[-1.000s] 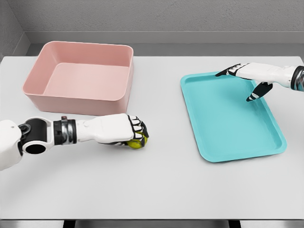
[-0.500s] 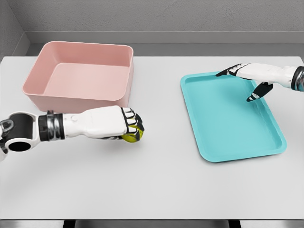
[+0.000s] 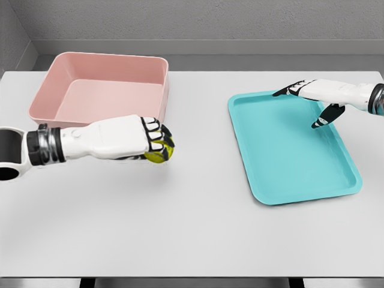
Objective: Put the tennis from the blue tray into the pink basket with both arms
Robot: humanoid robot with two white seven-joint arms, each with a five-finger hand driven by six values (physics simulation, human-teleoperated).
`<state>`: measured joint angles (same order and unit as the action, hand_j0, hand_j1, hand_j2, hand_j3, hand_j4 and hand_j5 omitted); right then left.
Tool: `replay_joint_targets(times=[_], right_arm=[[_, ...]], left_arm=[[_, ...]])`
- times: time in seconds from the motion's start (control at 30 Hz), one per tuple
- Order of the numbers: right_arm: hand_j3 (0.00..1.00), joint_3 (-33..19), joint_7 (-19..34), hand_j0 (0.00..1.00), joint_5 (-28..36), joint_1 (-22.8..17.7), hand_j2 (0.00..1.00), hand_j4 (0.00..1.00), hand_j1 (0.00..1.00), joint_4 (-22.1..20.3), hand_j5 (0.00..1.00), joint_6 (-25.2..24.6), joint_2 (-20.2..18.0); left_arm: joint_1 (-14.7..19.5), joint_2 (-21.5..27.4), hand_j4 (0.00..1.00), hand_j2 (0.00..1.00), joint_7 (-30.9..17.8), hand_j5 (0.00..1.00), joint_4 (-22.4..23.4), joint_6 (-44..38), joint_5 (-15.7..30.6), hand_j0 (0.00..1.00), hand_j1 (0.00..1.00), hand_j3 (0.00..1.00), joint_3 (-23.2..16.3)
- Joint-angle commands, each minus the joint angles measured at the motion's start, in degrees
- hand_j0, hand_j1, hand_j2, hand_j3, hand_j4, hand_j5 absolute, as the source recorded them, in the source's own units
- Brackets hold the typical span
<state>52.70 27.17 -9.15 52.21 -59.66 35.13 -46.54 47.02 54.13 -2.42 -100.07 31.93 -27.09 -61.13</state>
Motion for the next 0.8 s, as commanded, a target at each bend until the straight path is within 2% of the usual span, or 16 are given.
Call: replay_joint_targets(times=[0.0, 0.43, 0.77], right_arm=[[1.0, -0.23, -0.01, 1.0, 0.36, 0.0, 1.0, 1.0, 1.0, -0.02, 1.0, -0.13, -0.05], [1.0, -0.23, -0.01, 1.0, 0.36, 0.0, 1.0, 1.0, 1.0, -0.02, 1.0, -0.13, -0.13], [1.0, -0.31, -0.01, 1.0, 0.36, 0.0, 1.0, 1.0, 1.0, -0.02, 1.0, -0.13, -0.13]], left_arm=[[0.0, 0.54, 0.53, 0.53, 0.05, 0.53, -0.12, 0.06, 0.9, 0.53, 0.53, 0.53, 0.92], [3.69, 0.89, 0.53, 0.53, -0.22, 0.53, 2.07, 0.59, 3.53, 0.53, 0.53, 0.53, 1.89], [6.33, -0.61, 0.53, 0.53, -0.22, 0.53, 10.42, 0.76, 3.89, 0.53, 0.53, 0.53, 1.8]])
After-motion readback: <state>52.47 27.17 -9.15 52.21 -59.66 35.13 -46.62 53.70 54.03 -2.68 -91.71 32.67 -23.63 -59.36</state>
